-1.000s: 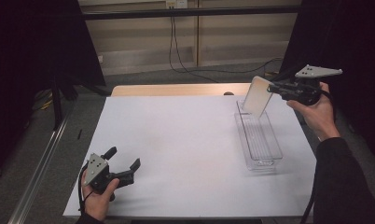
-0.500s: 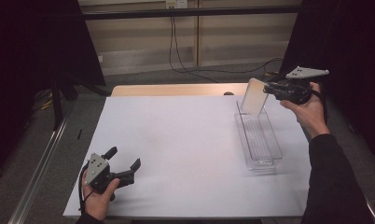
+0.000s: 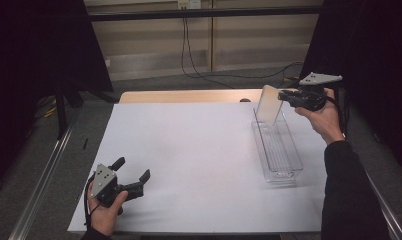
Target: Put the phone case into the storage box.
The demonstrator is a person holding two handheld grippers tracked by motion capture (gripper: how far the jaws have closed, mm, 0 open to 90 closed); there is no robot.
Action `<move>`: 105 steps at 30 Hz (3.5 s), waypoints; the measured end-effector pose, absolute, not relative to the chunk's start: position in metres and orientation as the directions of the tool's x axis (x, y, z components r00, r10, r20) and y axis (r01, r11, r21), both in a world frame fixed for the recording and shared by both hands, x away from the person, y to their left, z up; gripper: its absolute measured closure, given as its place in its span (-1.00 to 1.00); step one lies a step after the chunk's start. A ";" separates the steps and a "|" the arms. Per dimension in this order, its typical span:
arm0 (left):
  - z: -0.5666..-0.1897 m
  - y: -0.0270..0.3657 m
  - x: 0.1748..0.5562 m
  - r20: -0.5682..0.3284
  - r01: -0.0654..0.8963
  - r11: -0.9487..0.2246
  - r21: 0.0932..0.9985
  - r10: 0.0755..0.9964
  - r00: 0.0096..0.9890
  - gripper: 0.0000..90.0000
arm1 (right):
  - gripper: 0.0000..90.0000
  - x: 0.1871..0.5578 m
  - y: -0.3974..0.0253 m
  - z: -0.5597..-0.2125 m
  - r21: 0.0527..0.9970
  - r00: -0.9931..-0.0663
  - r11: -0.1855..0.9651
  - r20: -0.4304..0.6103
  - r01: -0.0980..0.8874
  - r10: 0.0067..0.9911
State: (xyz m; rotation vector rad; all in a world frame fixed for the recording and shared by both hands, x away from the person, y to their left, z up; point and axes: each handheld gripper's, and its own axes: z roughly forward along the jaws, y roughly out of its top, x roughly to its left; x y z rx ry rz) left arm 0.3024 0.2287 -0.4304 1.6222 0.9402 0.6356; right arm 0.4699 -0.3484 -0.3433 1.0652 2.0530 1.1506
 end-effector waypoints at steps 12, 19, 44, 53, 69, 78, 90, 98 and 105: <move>-0.430 0.228 0.302 -0.058 0.247 -0.093 0.965 0.840 0.540 -0.92 | 0.80 0.477 -0.348 -0.355 0.859 -0.544 0.342 -0.092 0.380 0.834; -0.431 0.228 0.303 -0.060 0.247 -0.089 0.965 0.842 0.537 -0.92 | 0.80 0.479 -0.348 -0.358 0.858 -0.553 0.348 -0.093 0.378 0.828; -0.430 0.226 0.303 -0.032 0.229 -0.112 0.967 0.837 0.546 -0.92 | 0.78 0.492 -0.345 -0.357 0.766 -0.558 0.463 -0.166 0.446 0.813; -0.430 0.226 0.302 -0.026 0.227 -0.117 0.967 0.839 0.544 -0.92 | 0.77 0.495 -0.341 -0.360 0.765 -0.530 0.476 -0.210 0.434 0.821; -0.430 0.226 0.303 -0.019 0.224 -0.123 0.967 0.840 0.543 -0.92 | 0.74 0.501 -0.334 -0.365 0.762 -0.503 0.501 -0.270 0.410 0.821; -0.430 0.226 0.303 -0.012 0.221 -0.130 0.967 0.840 0.543 -0.92 | 0.78 0.494 -0.337 -0.358 0.756 -0.545 0.492 -0.216 0.431 0.810; -0.431 0.225 0.303 -0.010 0.221 -0.132 0.966 0.839 0.545 -0.92 | 0.78 0.488 -0.338 -0.350 0.710 -0.587 0.485 -0.125 0.510 0.800; -0.431 0.225 0.303 -0.008 0.221 -0.135 0.966 0.838 0.545 -0.91 | 0.81 0.489 -0.333 -0.351 0.702 -0.599 0.550 -0.218 0.451 0.770; -0.431 0.225 0.304 -0.011 0.222 -0.131 0.966 0.840 0.542 -0.91 | 0.81 0.491 -0.334 -0.353 0.713 -0.603 0.564 -0.247 0.418 0.759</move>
